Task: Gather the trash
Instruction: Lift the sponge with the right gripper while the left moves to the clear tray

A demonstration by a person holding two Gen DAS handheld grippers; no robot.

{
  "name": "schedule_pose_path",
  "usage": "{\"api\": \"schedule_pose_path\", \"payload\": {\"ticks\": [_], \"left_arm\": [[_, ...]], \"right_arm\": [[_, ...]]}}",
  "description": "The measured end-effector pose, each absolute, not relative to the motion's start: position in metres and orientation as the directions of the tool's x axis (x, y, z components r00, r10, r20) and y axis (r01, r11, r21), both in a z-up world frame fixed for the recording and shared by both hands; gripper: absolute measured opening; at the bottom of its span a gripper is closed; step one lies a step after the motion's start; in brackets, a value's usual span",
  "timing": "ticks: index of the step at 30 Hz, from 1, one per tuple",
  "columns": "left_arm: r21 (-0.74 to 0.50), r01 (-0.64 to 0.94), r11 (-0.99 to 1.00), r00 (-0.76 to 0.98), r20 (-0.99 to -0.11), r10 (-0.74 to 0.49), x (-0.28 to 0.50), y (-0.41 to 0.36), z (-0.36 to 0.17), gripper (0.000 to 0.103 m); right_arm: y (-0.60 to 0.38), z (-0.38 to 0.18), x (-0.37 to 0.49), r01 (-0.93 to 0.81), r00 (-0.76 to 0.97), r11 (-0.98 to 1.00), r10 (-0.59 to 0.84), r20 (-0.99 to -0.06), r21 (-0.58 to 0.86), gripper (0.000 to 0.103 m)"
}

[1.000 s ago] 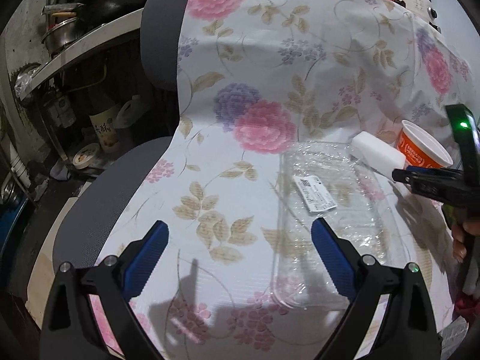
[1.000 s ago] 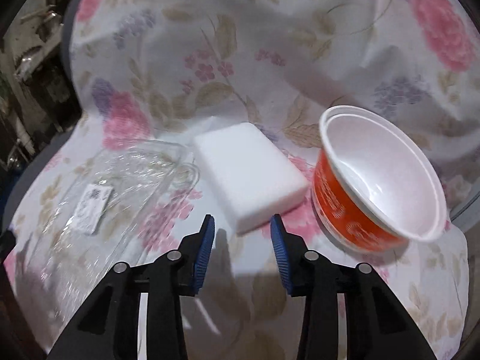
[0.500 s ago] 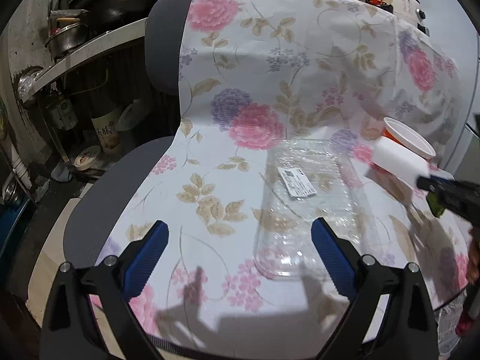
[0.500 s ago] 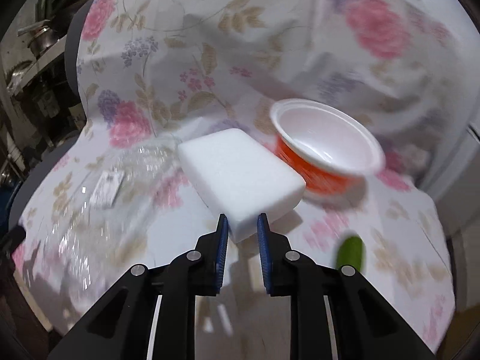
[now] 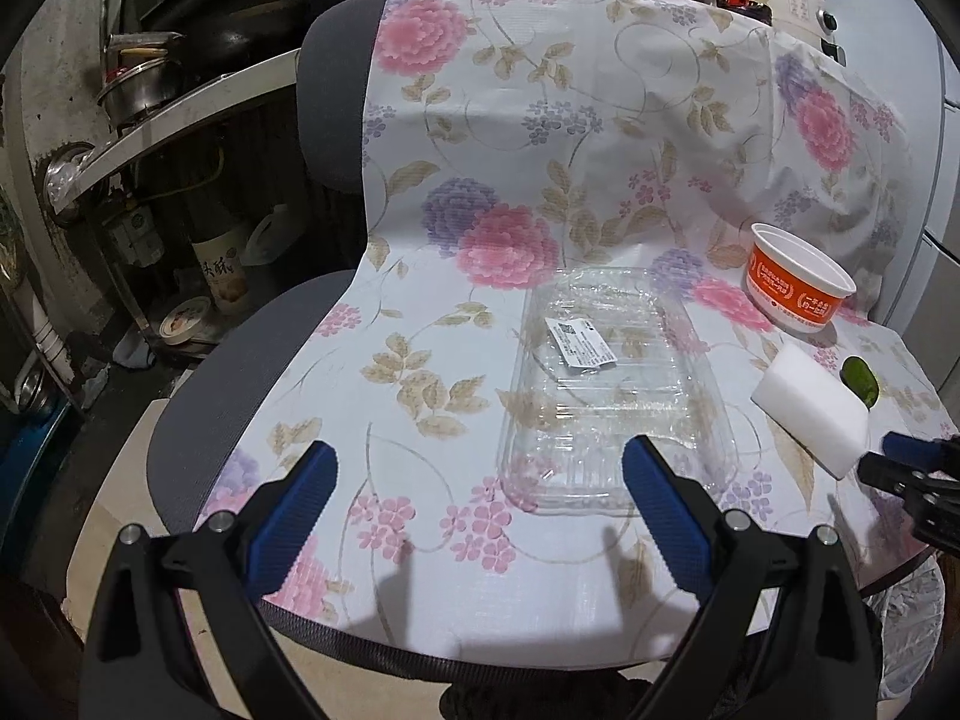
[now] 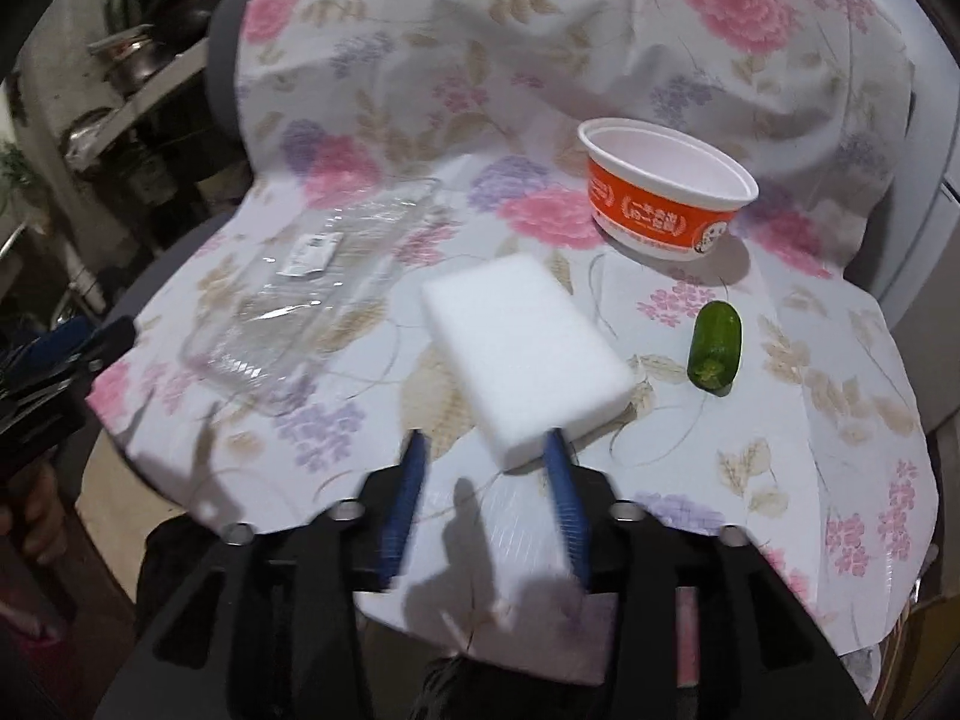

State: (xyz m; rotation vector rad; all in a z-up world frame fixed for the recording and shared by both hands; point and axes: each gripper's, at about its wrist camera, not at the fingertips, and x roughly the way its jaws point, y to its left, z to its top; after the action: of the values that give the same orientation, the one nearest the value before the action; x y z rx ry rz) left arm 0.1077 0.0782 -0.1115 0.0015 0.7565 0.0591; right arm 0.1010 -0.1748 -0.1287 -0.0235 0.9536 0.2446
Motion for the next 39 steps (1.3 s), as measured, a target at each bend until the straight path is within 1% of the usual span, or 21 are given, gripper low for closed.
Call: {"api": "schedule_pose_path", "payload": {"ticks": [2, 3, 4, 6, 10, 13, 18, 22, 24, 26, 31, 32, 34, 35, 37, 38, 39], "left_arm": [[0.020, -0.051, 0.998, 0.732, -0.679, 0.051, 0.106, 0.078, -0.111, 0.093], [0.017, -0.049, 0.999, 0.734, -0.677, 0.048, 0.105, 0.079, -0.112, 0.093], [0.014, -0.046, 0.999, 0.736, -0.675, 0.044, 0.103, 0.079, -0.112, 0.093], [0.011, -0.045, 0.999, 0.732, -0.680, 0.040, 0.105, 0.078, -0.115, 0.093], [0.015, -0.035, 0.999, 0.727, -0.686, 0.035, 0.109, 0.073, -0.118, 0.093], [0.017, -0.018, 1.000, 0.727, -0.686, 0.025, 0.112, 0.070, -0.120, 0.093], [0.019, -0.016, 1.000, 0.715, -0.699, 0.024, 0.121, 0.070, -0.126, 0.093], [0.004, -0.016, 1.000, 0.703, -0.711, 0.014, 0.130, 0.072, -0.129, 0.093], [-0.003, -0.017, 1.000, 0.697, -0.717, 0.009, 0.136, 0.074, -0.132, 0.093], [-0.012, -0.017, 1.000, 0.689, -0.725, 0.003, 0.145, 0.076, -0.135, 0.093], [-0.039, -0.017, 0.999, 0.665, -0.746, -0.018, 0.173, 0.079, -0.145, 0.092], [-0.053, -0.016, 0.998, 0.658, -0.753, -0.030, 0.181, 0.081, -0.149, 0.089], [-0.052, -0.010, 0.999, 0.638, -0.769, -0.034, 0.191, 0.080, -0.156, 0.075], [-0.048, -0.005, 0.999, 0.626, -0.779, -0.034, 0.196, 0.080, -0.160, 0.071], [-0.052, 0.007, 0.999, 0.604, -0.796, -0.045, 0.201, 0.079, -0.167, 0.054], [-0.062, 0.015, 0.998, 0.596, -0.801, -0.058, 0.203, 0.079, -0.170, 0.050], [-0.074, 0.026, 0.997, 0.587, -0.806, -0.075, 0.206, 0.079, -0.172, 0.040]], "right_arm": [[-0.177, -0.122, 0.095, -0.236, 0.570, 0.969, 0.204, -0.796, 0.079, 0.057], [-0.179, -0.118, 0.093, -0.243, 0.589, 0.968, 0.196, -0.784, 0.060, 0.062], [-0.182, -0.116, 0.092, -0.245, 0.605, 0.968, 0.189, -0.773, 0.045, 0.065], [-0.188, -0.117, 0.096, -0.254, 0.627, 0.967, 0.188, -0.756, 0.030, 0.075], [-0.192, -0.125, 0.114, -0.313, 0.632, 0.949, 0.226, -0.741, 0.022, 0.084], [-0.189, -0.133, 0.131, -0.351, 0.607, 0.936, 0.244, -0.756, 0.021, 0.085], [-0.185, -0.145, 0.165, -0.396, 0.549, 0.916, 0.293, -0.783, 0.065, 0.087], [-0.182, -0.159, 0.186, -0.393, 0.491, 0.915, 0.288, -0.822, 0.086, 0.087], [-0.181, -0.164, 0.186, -0.395, 0.465, 0.914, 0.285, -0.838, 0.091, 0.087], [-0.180, -0.166, 0.179, -0.411, 0.438, 0.904, 0.311, -0.843, 0.120, 0.087], [-0.181, -0.155, 0.153, -0.400, 0.485, 0.912, 0.297, -0.823, 0.093, 0.087], [-0.183, -0.151, 0.150, -0.390, 0.499, 0.916, 0.298, -0.814, 0.096, 0.087], [-0.189, -0.143, 0.143, -0.366, 0.530, 0.924, 0.302, -0.793, 0.108, 0.087], [-0.191, -0.140, 0.142, -0.355, 0.542, 0.928, 0.301, -0.785, 0.110, 0.087], [-0.196, -0.133, 0.137, -0.340, 0.568, 0.934, 0.298, -0.767, 0.111, 0.087], [-0.197, -0.131, 0.137, -0.335, 0.576, 0.936, 0.293, -0.763, 0.107, 0.087], [-0.199, -0.130, 0.136, -0.331, 0.586, 0.939, 0.285, -0.758, 0.097, 0.087]]}}
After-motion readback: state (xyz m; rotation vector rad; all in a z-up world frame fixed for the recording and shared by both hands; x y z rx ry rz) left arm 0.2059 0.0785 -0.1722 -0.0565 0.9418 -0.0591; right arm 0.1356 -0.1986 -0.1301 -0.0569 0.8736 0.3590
